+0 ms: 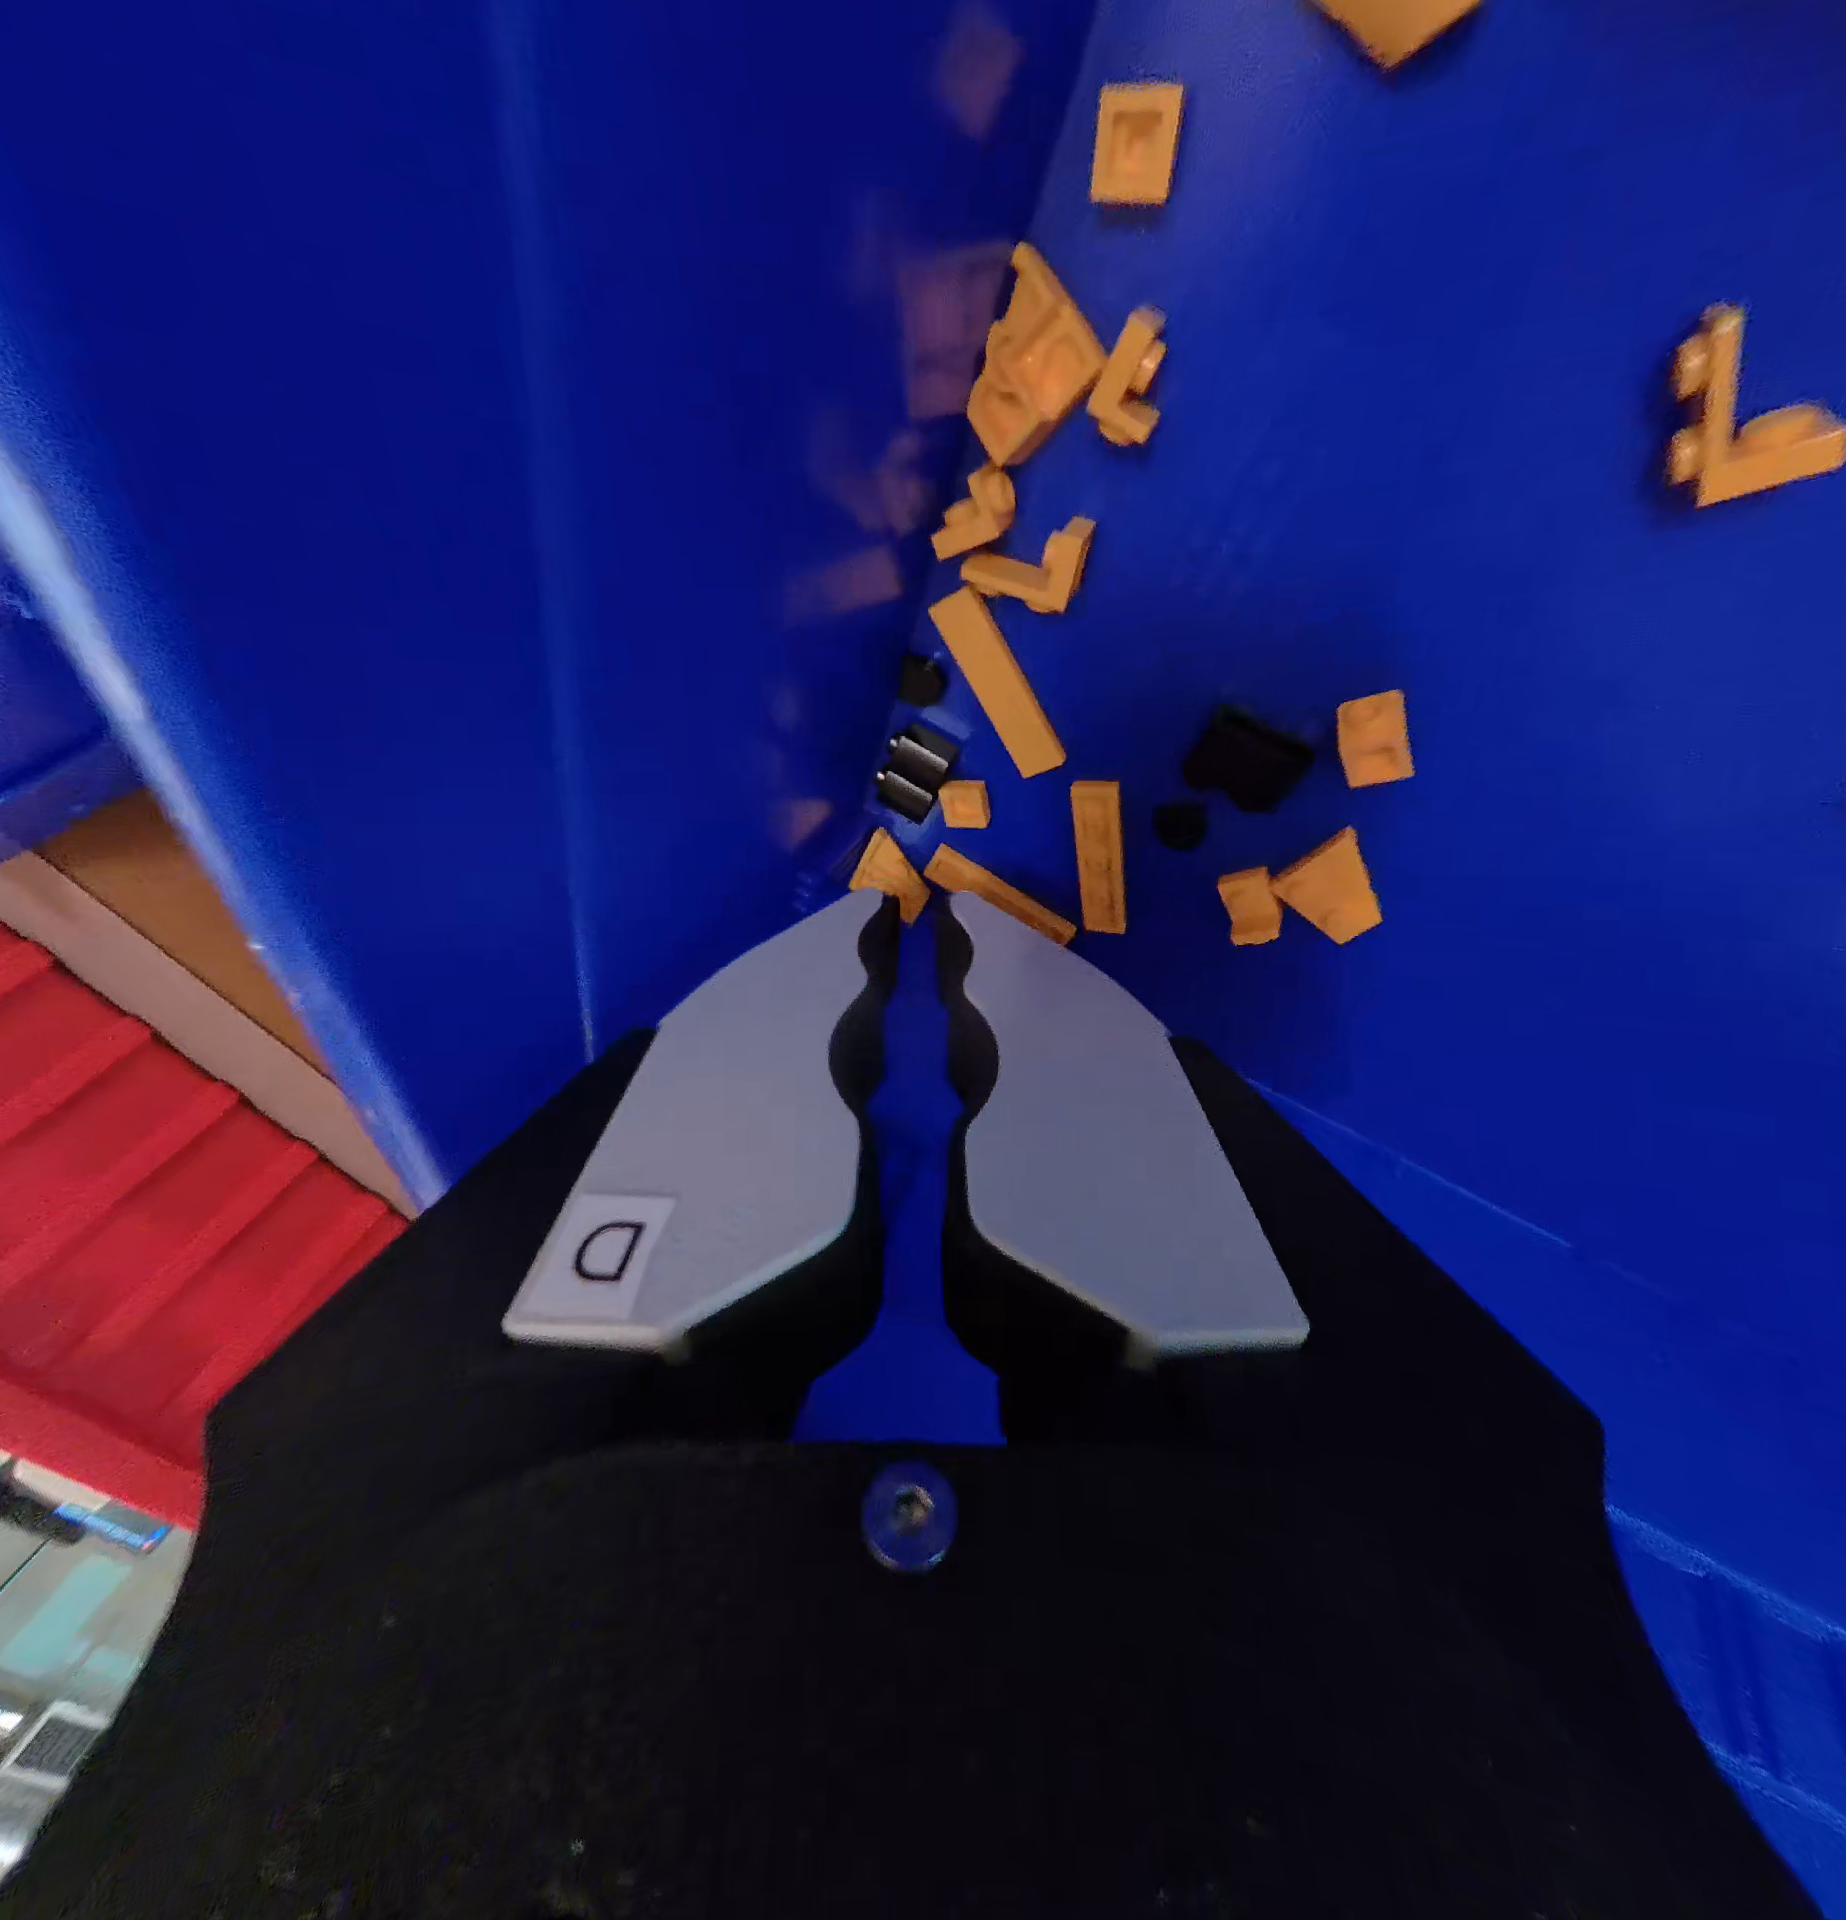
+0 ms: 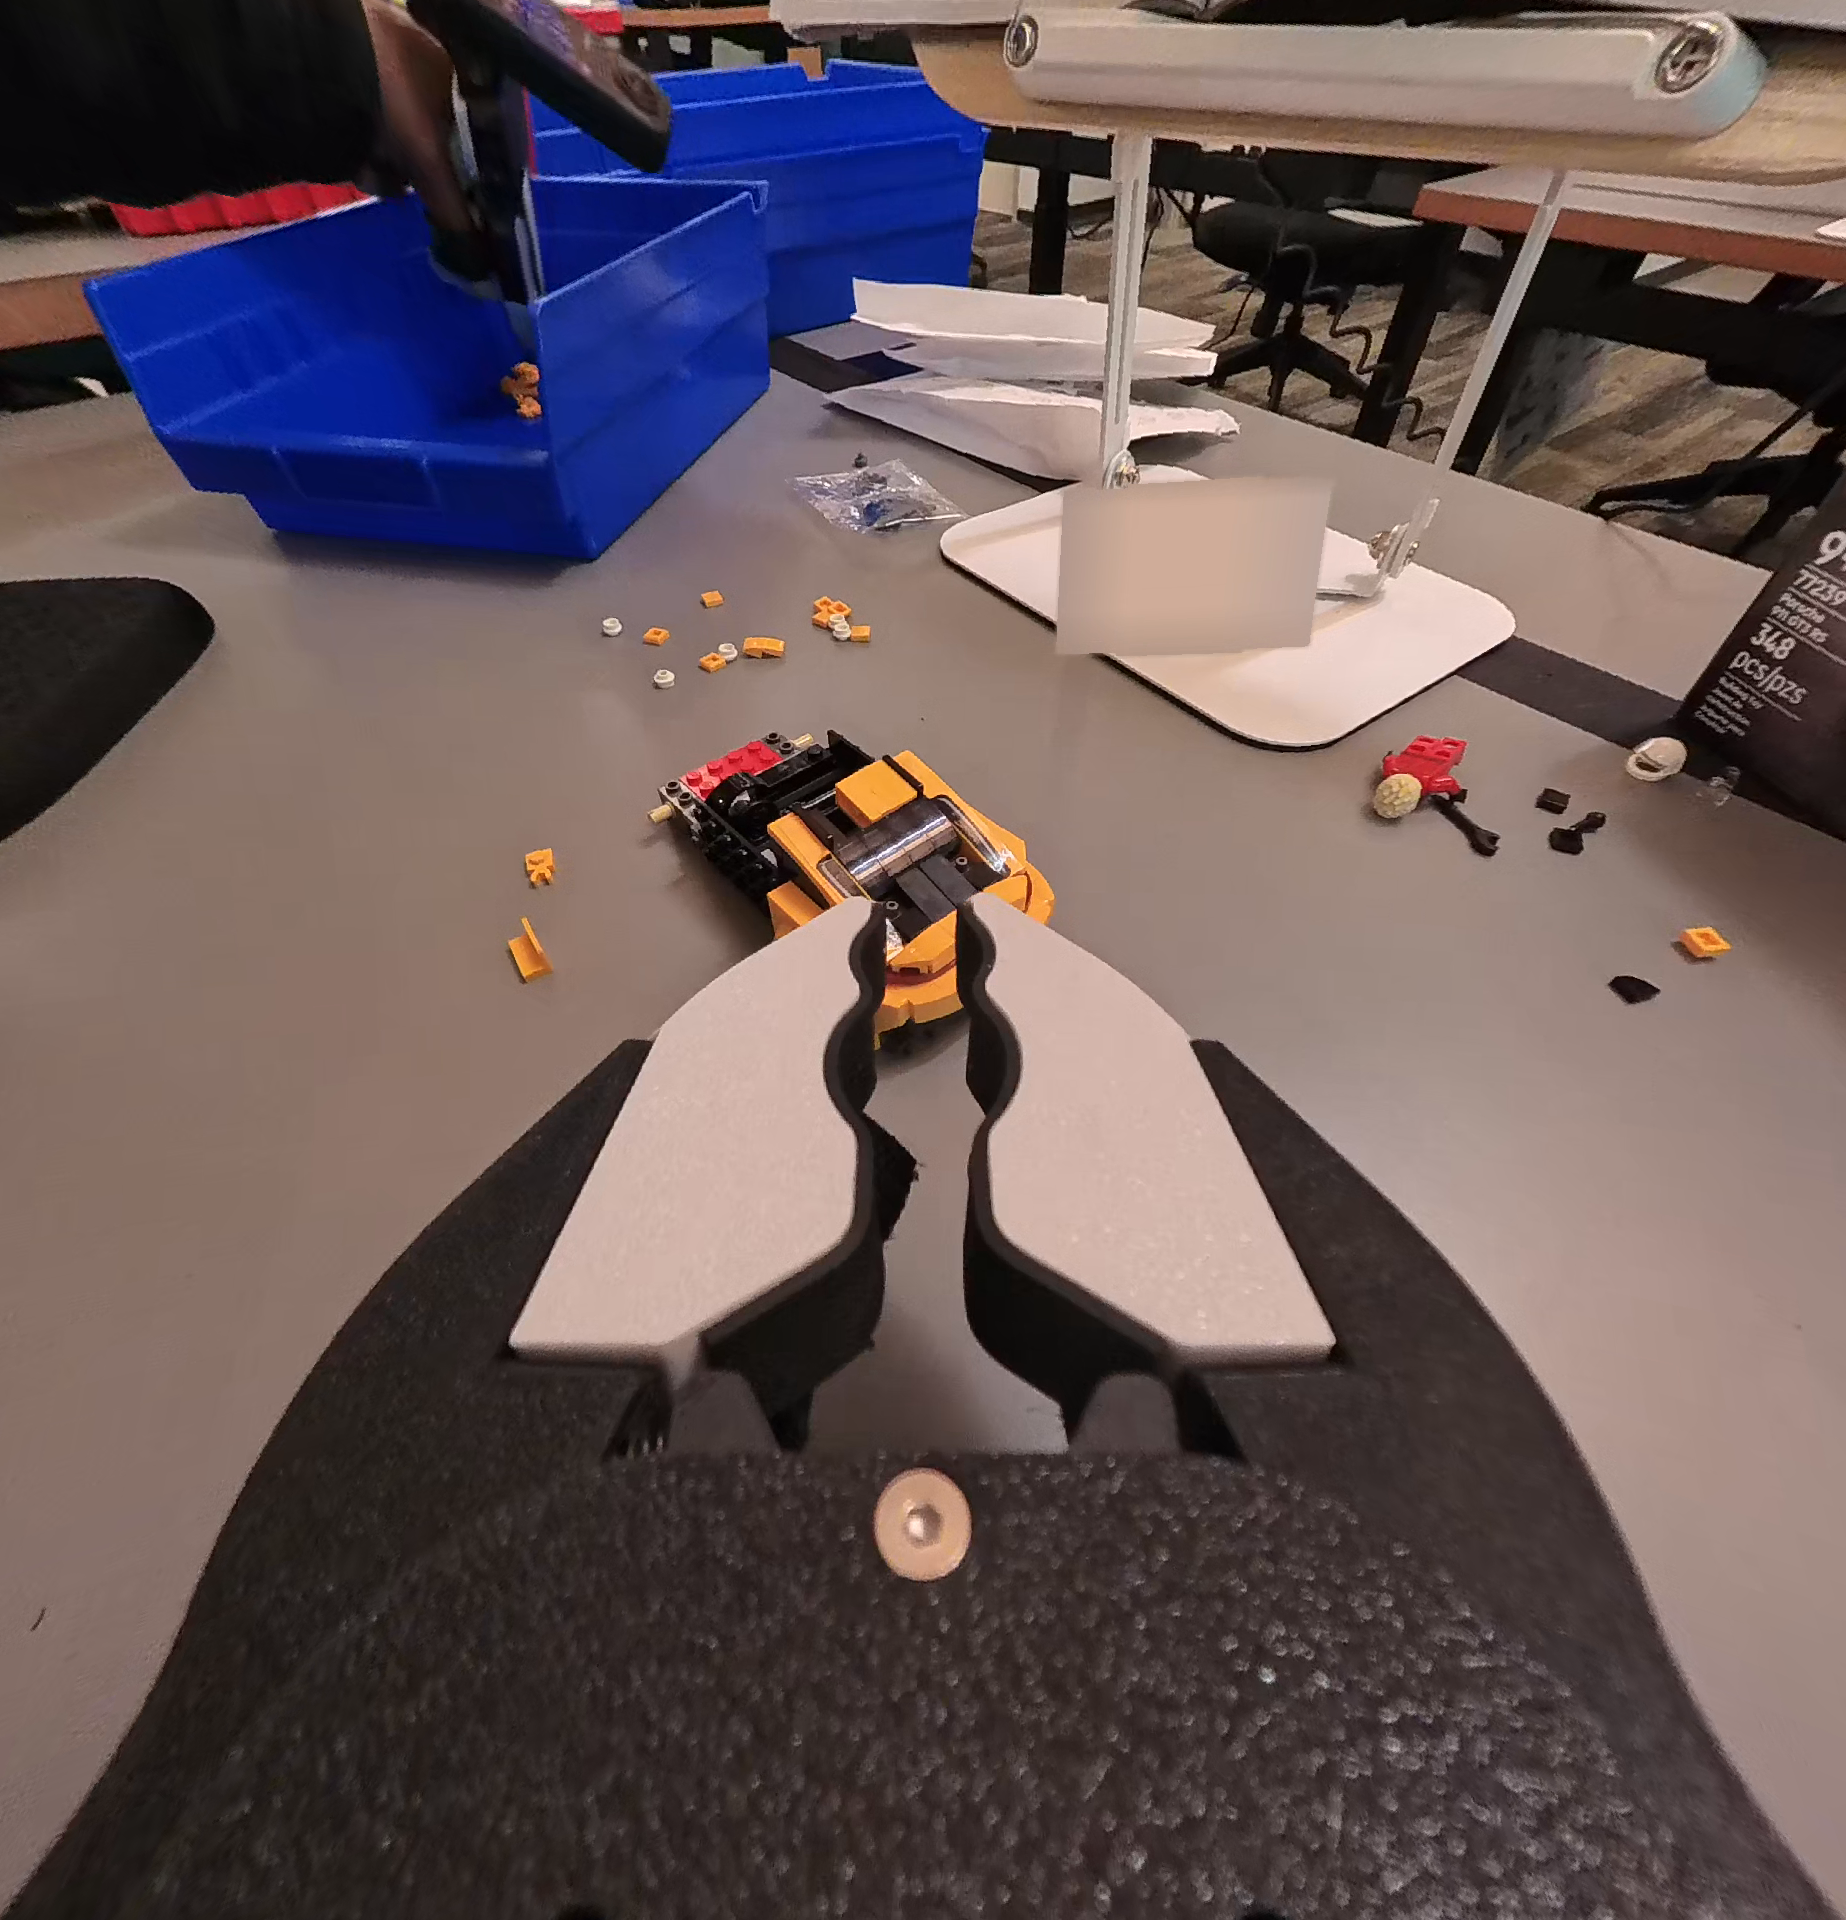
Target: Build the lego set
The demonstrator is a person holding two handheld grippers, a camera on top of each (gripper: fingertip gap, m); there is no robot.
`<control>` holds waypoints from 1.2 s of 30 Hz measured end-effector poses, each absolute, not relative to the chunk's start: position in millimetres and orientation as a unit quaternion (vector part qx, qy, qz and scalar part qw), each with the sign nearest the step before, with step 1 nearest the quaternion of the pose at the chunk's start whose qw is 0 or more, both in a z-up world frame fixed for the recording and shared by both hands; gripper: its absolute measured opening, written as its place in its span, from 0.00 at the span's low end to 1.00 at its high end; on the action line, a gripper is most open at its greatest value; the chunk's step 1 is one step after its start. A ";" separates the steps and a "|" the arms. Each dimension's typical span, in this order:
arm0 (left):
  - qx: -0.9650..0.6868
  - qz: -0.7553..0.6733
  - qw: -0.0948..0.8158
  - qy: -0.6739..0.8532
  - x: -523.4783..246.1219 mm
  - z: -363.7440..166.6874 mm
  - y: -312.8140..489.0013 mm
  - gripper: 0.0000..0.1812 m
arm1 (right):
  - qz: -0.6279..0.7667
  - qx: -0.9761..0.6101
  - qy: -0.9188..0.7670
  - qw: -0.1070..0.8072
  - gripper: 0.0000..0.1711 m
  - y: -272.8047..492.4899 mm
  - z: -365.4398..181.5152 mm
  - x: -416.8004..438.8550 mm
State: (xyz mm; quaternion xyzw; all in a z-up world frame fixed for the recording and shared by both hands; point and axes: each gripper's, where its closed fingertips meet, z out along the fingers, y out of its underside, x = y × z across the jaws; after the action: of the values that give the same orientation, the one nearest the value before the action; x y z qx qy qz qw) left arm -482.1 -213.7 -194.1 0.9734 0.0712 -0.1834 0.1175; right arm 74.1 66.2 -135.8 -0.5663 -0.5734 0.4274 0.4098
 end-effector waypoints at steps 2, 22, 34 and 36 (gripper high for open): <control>0.973 -0.184 0.120 0.067 -480.8 -197.6 -214.9 0.06 | 0.427 -0.566 -0.574 0.410 0.07 66.0 -135.9 74.1; 0.974 -0.150 0.171 0.012 -480.2 -212.9 -207.5 0.00 | 0.419 -0.574 -0.577 0.402 0.07 68.3 -143.8 73.9; 0.994 -0.107 -0.016 0.019 -439.8 -163.3 -187.7 0.01 | 0.425 -0.566 -0.577 0.407 0.07 65.2 -138.3 75.0; 0.995 -0.081 -0.063 0.005 -412.2 -158.1 -175.5 0.02 | 0.424 -0.564 -0.577 0.410 0.07 64.8 -136.7 75.5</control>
State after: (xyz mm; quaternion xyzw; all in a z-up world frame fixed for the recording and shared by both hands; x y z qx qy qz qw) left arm -412.2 -175.5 -158.1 0.9947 0.0054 -0.0813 -0.0628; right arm 75.5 64.8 -136.7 -0.5640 -0.5774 0.4243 0.4105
